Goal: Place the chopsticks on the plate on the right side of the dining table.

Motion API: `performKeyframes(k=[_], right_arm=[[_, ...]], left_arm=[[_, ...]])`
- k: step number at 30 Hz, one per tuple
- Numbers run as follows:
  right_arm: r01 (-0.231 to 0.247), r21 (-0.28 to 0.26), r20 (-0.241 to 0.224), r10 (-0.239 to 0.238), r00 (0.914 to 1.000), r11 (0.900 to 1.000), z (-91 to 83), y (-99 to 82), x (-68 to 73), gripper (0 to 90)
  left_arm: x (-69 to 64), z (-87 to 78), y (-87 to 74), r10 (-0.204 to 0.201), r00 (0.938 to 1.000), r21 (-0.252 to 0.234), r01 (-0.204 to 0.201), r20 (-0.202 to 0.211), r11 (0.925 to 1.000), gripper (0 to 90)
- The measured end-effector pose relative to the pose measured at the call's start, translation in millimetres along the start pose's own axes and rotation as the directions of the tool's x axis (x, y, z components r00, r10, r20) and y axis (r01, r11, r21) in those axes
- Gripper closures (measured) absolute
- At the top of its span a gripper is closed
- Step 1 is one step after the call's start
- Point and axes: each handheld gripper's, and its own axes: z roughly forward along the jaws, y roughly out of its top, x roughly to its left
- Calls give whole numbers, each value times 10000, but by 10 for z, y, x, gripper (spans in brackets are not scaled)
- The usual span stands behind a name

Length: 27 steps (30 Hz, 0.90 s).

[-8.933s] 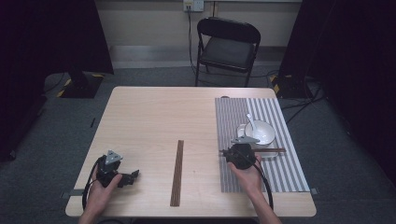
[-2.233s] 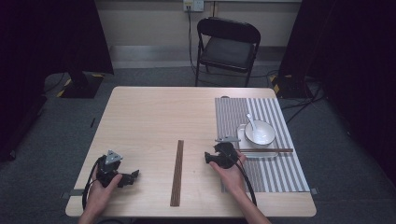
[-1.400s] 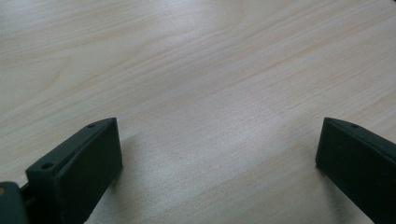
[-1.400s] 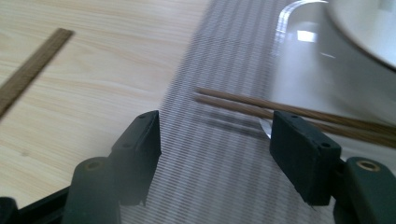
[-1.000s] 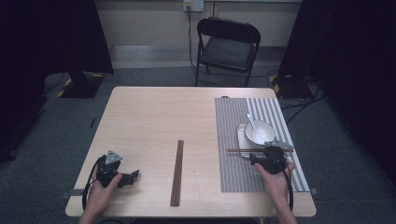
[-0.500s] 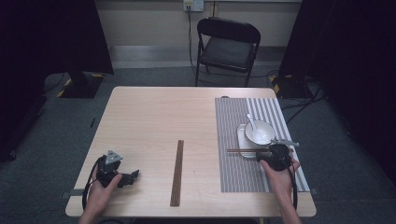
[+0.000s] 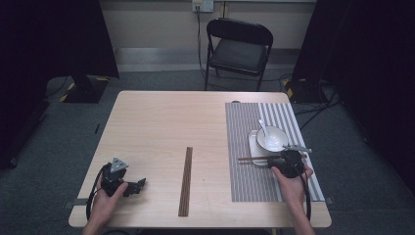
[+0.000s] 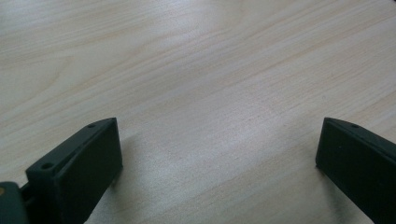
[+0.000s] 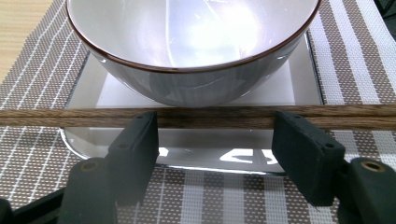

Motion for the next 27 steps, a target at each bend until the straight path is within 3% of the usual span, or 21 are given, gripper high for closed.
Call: performKeyframes(k=[4,6,10,13,17,27], right_arm=[[-17,-111,-157,15,9999,9999,-72,1,40,361],[-121,-200,-634,108,9979,9997,-118,2,87,408],[419,-172,-1289,-437,9907,9990,-115,-27,246,534],[670,-136,-1568,-683,9853,9977,-102,-21,319,550],[722,-171,-1945,-741,9781,9972,-105,-10,394,520],[989,-11,-2146,-969,9719,9951,-37,-16,536,461]], left_arm=[[0,0,0,5,10000,2,-5,-2,10000,0],[-1,1,1,-7,10000,1,7,-11,10000,0],[-4,3,1,-50,10000,-24,50,-13,10000,0],[-4,3,1,-45,10000,-17,45,-13,10000,0],[-2,2,1,-27,10000,-6,27,-16,10000,0],[-4,3,1,-54,10000,-26,54,-14,10000,0]])
